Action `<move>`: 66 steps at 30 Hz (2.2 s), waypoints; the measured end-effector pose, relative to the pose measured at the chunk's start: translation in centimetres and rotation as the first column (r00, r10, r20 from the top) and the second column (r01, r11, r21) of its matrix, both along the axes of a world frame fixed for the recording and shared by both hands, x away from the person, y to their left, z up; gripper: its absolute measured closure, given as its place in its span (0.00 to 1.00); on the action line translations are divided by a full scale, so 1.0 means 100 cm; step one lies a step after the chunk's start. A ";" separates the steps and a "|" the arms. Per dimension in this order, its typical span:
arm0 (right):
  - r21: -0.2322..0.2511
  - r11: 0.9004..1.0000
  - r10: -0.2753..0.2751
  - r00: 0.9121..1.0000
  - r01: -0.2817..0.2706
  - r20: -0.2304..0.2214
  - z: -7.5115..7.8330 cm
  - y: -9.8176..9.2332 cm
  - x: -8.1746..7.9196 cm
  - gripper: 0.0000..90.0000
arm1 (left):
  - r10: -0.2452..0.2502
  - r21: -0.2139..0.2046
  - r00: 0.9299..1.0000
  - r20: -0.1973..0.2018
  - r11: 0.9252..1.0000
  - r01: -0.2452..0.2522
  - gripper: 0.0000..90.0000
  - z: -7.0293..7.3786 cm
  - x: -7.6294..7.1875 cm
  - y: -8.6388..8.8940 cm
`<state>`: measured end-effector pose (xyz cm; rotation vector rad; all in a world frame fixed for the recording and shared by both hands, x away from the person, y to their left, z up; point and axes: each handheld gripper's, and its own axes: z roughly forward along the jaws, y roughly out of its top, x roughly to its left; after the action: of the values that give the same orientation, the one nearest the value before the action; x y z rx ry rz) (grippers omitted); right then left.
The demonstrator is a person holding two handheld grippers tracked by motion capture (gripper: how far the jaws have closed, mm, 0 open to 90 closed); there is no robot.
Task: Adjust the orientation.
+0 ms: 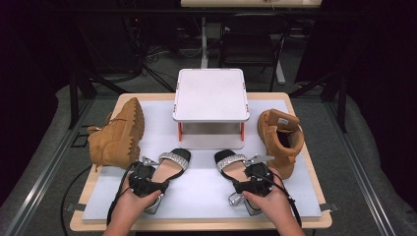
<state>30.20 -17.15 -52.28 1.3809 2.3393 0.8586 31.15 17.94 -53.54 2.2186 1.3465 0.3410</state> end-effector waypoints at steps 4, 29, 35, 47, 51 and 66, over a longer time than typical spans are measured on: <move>0.015 1.000 -0.018 1.000 0.018 -0.026 -0.004 -0.001 0.000 0.23 | -0.003 -0.001 1.000 0.005 1.000 0.003 0.33 -0.001 -0.001 0.000; 0.016 0.998 -0.061 0.998 0.061 0.001 -0.012 0.001 -0.002 0.30 | 0.025 -0.038 1.000 0.000 0.999 -0.025 0.39 -0.004 -0.003 0.000; 0.008 0.998 -0.069 0.998 0.069 0.009 -0.013 0.003 -0.003 0.32 | 0.026 -0.047 1.000 0.003 0.999 -0.026 0.39 -0.004 -0.004 0.001; -0.006 0.995 -0.098 0.994 0.098 -0.047 -0.010 0.000 -0.001 0.40 | 0.031 -0.034 0.999 0.006 0.999 -0.031 0.39 -0.004 -0.004 -0.001; -0.024 0.996 -0.084 0.995 0.083 -0.059 -0.011 0.001 -0.001 0.37 | 0.025 -0.027 1.000 0.002 0.999 -0.025 0.39 -0.004 -0.003 -0.001; -0.036 0.995 -0.093 0.992 0.090 -0.091 -0.015 0.002 -0.001 0.39 | 0.020 -0.012 1.000 -0.008 1.000 -0.020 0.38 -0.003 -0.002 -0.002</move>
<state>30.06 -16.92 -53.75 1.5325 2.3255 0.7438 30.91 17.69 -53.86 2.2003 1.3720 0.3316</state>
